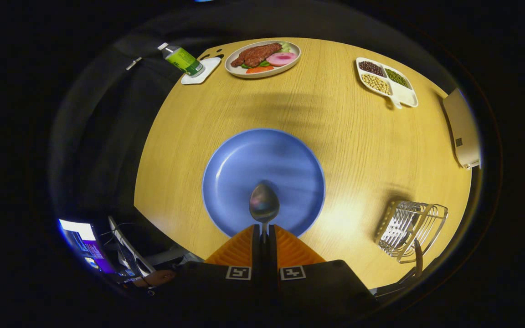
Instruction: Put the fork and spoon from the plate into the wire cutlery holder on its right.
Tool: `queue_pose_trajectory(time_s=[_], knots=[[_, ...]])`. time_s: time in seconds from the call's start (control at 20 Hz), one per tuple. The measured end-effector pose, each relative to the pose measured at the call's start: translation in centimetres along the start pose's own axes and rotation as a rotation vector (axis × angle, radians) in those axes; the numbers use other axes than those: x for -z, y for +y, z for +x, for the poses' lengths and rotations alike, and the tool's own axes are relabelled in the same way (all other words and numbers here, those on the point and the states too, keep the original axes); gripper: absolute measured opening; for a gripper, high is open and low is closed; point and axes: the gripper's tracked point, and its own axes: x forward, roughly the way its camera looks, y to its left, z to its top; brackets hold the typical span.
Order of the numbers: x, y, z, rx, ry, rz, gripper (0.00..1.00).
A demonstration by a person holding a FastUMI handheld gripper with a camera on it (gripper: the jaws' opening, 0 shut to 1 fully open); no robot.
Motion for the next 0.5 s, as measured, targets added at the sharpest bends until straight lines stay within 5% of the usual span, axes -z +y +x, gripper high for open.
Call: queue_pose_trajectory(time_s=[0.5], knots=[[0.2, -9.9, -11.6, 0.054, -0.047, 0.024, 0.08]])
